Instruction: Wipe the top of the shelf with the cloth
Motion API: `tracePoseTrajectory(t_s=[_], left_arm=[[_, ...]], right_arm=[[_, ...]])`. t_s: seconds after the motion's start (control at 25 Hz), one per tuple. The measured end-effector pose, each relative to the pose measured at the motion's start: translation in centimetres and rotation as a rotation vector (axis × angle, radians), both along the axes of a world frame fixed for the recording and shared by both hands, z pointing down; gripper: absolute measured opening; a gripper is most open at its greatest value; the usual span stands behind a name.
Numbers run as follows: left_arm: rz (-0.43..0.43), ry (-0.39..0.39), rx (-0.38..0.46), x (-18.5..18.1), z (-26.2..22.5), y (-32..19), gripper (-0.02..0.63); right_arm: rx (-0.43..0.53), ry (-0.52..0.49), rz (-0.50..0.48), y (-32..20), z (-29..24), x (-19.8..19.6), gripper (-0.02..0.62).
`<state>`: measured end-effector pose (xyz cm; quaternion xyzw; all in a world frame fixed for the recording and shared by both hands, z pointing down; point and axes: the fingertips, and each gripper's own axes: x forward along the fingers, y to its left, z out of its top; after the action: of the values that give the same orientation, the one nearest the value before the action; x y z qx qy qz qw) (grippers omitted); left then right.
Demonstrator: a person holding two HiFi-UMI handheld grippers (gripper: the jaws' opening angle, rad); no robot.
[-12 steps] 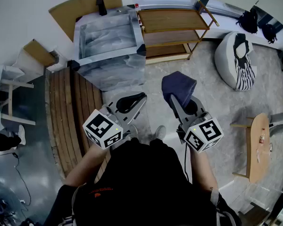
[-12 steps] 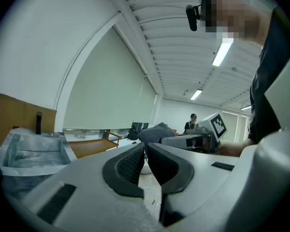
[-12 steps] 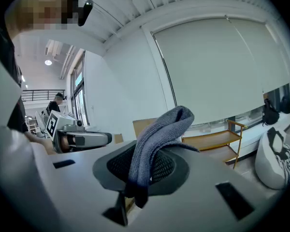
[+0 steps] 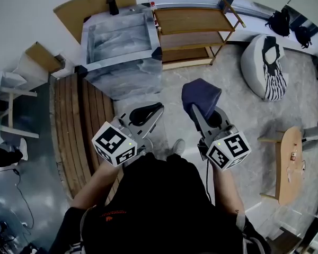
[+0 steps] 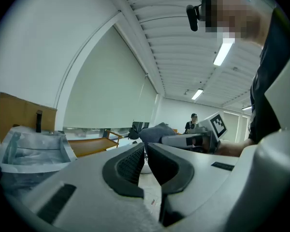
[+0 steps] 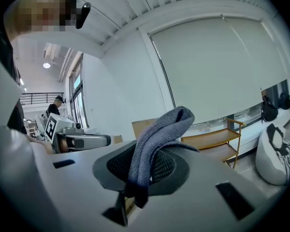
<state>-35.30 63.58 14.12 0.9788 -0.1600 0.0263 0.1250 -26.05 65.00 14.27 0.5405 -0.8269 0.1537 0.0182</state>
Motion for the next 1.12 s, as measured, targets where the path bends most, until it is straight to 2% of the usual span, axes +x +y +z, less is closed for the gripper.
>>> tracePoseTrajectory(t_s=[0.32, 0.88, 1.12], left_arm=[[-0.023, -0.012, -0.003, 2.7, 0.2, 0.6, 0.035], [-0.072, -0.025, 0.013, 11.6, 0.3, 1.5, 0.035], [-0.096, -0.032, 0.008, 14.0, 0.8, 1.3, 0.035]], right_arm=[[0.002, -0.006, -0.038, 0.3, 0.2, 2.5, 0.057], [0.005, -0.028, -0.074, 0.8, 0.7, 11.8, 0.057], [-0.003, -0.031, -0.088, 0.8, 1.4, 14.4, 0.057]])
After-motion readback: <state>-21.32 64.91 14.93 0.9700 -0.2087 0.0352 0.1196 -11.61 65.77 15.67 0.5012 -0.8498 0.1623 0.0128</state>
